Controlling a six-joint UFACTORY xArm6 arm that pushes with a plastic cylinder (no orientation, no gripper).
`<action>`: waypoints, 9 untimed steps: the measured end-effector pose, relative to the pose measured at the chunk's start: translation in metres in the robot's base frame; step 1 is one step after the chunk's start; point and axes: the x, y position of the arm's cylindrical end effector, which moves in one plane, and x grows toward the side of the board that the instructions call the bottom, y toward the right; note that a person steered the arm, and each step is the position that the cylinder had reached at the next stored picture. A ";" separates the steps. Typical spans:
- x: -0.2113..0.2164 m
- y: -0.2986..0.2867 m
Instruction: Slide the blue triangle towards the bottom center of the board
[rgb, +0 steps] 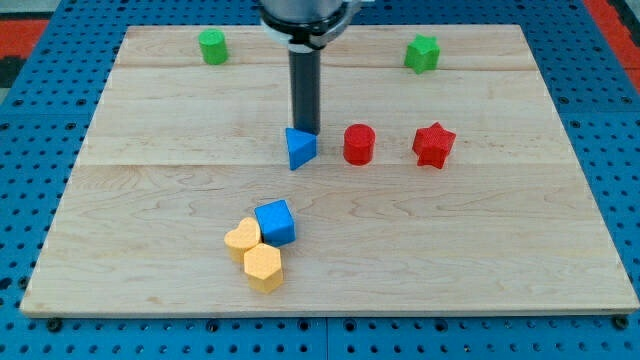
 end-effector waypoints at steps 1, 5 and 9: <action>-0.003 -0.029; -0.031 -0.101; 0.090 -0.002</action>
